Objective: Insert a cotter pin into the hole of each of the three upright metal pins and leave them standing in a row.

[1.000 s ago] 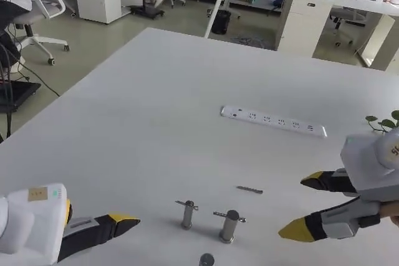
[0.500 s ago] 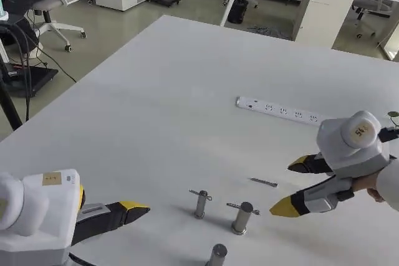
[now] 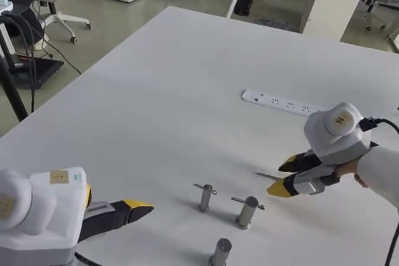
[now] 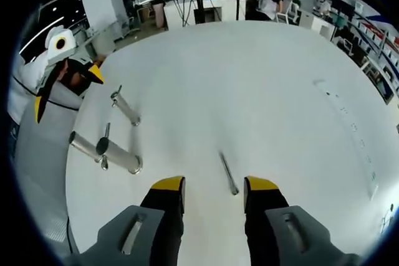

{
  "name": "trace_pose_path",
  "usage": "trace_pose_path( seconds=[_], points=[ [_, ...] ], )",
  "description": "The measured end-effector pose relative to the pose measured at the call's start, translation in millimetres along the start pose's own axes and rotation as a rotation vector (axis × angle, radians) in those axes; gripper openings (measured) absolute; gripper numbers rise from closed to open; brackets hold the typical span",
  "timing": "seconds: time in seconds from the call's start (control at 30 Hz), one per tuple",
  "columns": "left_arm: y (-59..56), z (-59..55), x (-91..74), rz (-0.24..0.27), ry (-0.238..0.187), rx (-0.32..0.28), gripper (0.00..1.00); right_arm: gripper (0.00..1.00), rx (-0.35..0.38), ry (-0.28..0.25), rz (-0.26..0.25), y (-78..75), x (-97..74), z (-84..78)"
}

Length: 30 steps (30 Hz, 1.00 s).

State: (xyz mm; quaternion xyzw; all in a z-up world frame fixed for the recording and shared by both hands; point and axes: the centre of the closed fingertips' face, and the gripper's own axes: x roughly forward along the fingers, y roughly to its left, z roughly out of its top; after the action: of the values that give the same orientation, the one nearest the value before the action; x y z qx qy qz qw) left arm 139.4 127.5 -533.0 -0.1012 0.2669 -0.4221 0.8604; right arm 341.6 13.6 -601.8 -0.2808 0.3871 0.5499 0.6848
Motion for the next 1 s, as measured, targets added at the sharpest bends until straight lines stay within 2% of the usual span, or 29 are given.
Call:
trace_pose_path(
  seconds=[0.13, 0.23, 0.37, 0.57, 0.7, 0.77, 0.8, 1.0],
  points=[
    [0.3, -0.2, 0.0, 0.003, -0.005, -0.008, 0.99, 0.28, -0.041, 0.031, -0.004, 2.8, 4.4, 0.2],
    [0.4, 0.4, -0.4, 0.004, -0.009, -0.010, 0.99, 0.23, -0.075, 0.072, 0.008, 5.2, 6.7, -2.4],
    [3.0, -0.5, -0.5, 0.014, -0.014, -0.025, 0.98, 0.22, -0.124, 0.125, -0.002, 2.8, 10.5, -4.3],
    [1.6, 0.2, -0.7, 0.010, -0.021, -0.033, 0.97, 0.18, -0.143, 0.152, 0.009, -0.4, 13.1, -0.3],
    [2.1, 1.9, -1.9, 0.011, -0.025, -0.032, 0.97, 0.07, -0.162, 0.174, 0.008, -2.2, 12.5, -2.0],
    [2.3, 2.5, -2.5, 0.012, -0.028, -0.034, 0.97, 0.00, -0.195, 0.204, -0.022, -9.3, 11.4, -4.5],
    [2.7, 2.5, -2.8, 0.014, -0.029, -0.034, 0.97, 0.00, -0.197, 0.211, -0.010, -7.7, 13.0, -4.9],
    [3.3, 0.9, -3.3, 0.016, -0.021, -0.035, 0.96, 0.00, -0.236, 0.247, -0.026, -7.4, 13.2, -4.5]
  ],
)
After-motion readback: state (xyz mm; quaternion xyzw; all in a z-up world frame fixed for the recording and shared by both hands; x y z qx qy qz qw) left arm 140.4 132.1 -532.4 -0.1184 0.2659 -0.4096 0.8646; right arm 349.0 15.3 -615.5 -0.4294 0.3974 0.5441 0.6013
